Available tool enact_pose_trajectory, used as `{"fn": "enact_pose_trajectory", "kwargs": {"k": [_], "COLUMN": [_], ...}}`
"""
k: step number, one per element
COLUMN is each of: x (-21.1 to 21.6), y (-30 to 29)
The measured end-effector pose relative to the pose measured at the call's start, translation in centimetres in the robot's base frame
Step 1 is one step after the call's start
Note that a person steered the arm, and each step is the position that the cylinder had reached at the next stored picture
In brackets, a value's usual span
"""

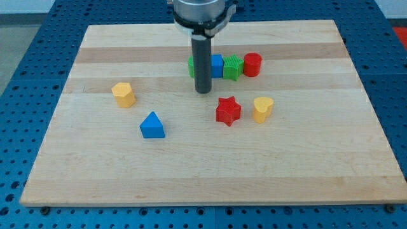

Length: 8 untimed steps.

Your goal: Push the yellow hexagon to the right side of green circle

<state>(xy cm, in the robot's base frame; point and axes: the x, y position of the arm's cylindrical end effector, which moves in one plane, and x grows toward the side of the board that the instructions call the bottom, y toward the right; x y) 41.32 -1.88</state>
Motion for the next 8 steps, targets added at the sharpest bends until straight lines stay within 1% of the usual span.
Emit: {"fn": "enact_pose_trajectory", "kwargs": {"k": [1,3,4,6,8], "x": [2.1,2.3,2.3,3.6,3.8], "y": [-0.2,-2.9,-5.2,-11.1,-17.3]}}
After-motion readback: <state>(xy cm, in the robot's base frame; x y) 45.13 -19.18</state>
